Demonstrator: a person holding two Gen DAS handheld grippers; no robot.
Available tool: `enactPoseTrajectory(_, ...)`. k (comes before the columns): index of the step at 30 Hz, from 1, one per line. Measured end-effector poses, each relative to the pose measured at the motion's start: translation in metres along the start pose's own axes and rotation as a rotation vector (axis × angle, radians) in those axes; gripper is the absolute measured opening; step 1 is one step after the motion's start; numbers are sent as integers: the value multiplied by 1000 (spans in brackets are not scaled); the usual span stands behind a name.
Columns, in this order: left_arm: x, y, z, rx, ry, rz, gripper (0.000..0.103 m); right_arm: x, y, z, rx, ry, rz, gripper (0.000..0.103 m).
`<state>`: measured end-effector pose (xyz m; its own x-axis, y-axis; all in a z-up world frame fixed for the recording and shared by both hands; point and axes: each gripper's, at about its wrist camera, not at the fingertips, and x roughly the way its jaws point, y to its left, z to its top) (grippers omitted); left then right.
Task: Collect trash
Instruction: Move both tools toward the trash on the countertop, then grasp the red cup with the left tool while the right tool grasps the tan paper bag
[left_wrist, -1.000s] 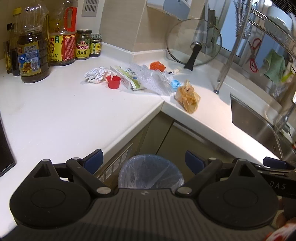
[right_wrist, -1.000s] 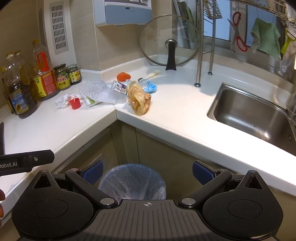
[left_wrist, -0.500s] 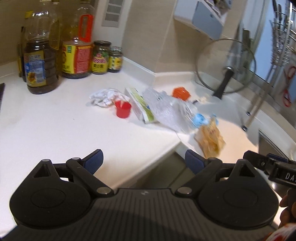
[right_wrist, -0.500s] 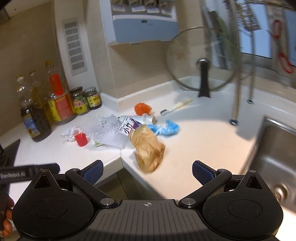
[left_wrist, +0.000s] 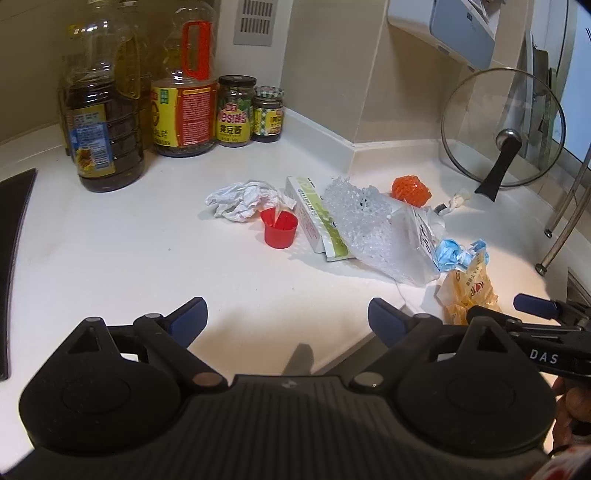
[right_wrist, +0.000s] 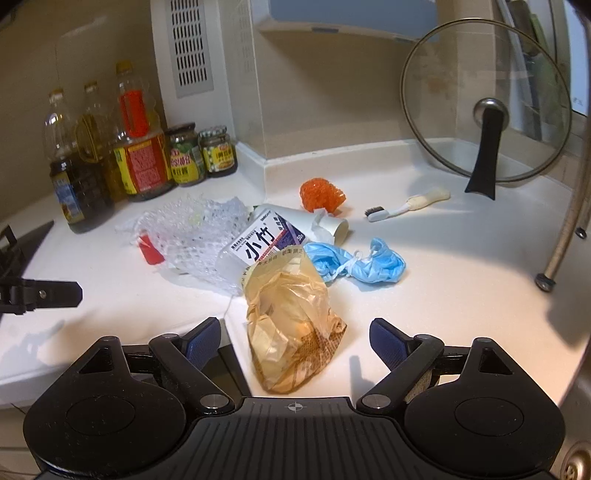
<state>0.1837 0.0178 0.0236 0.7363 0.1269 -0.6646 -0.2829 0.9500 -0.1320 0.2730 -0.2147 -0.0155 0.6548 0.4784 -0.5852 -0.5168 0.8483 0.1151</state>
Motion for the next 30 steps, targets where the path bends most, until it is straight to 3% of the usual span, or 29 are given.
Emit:
enactPoseTrajectory(8, 24, 2, 14, 44, 29, -76, 89, 18, 4, 2, -11, 50, -44, 78)
enactPoseTrajectory(19, 37, 15, 17, 62, 36, -114, 89, 16, 11, -2, -3, 57, -98, 37)
enactPoseTrajectory(30, 53, 24, 25, 83, 18, -111, 89, 2, 11, 0, 24, 36, -141, 30)
